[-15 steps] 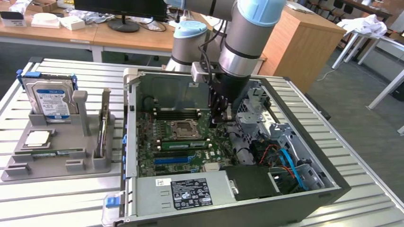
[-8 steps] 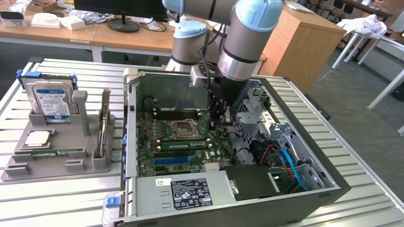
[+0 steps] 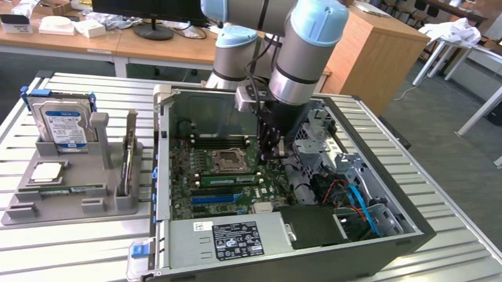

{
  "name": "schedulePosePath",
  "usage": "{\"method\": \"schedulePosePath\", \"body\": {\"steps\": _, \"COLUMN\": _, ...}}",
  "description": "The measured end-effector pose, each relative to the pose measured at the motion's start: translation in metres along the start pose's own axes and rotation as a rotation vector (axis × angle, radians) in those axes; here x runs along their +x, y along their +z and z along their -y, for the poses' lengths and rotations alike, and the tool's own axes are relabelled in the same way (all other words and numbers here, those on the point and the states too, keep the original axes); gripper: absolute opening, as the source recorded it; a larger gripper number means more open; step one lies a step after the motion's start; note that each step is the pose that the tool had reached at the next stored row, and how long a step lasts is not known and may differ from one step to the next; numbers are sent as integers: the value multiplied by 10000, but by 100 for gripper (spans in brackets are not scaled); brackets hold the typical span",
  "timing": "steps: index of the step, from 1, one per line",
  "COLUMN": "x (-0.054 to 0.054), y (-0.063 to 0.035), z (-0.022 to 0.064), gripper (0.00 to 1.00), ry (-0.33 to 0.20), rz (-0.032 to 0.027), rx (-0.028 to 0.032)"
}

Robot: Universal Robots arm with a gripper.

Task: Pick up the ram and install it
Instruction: 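Insert the ram into the slot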

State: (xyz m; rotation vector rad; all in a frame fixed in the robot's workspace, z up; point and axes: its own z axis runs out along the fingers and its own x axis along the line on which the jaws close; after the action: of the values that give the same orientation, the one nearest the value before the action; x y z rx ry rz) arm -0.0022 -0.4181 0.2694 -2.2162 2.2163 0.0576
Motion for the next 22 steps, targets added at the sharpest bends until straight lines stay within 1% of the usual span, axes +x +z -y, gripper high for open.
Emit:
{"method": "schedulePosePath", "body": {"steps": 10, "x": 3, "y": 87, "z": 2, "gripper": 10, "ry": -1, "rz": 0, "rx": 0}}
{"method": "schedulePosePath", "body": {"steps": 17, "x": 4, "y": 122, "z": 3, "gripper": 10, "ry": 0, "rz": 1, "rx": 0}}
{"method": "schedulePosePath", "body": {"steps": 22, "x": 5, "y": 174, "z": 4, "gripper": 10, "ry": 0, "rz": 1, "rx": 0}}
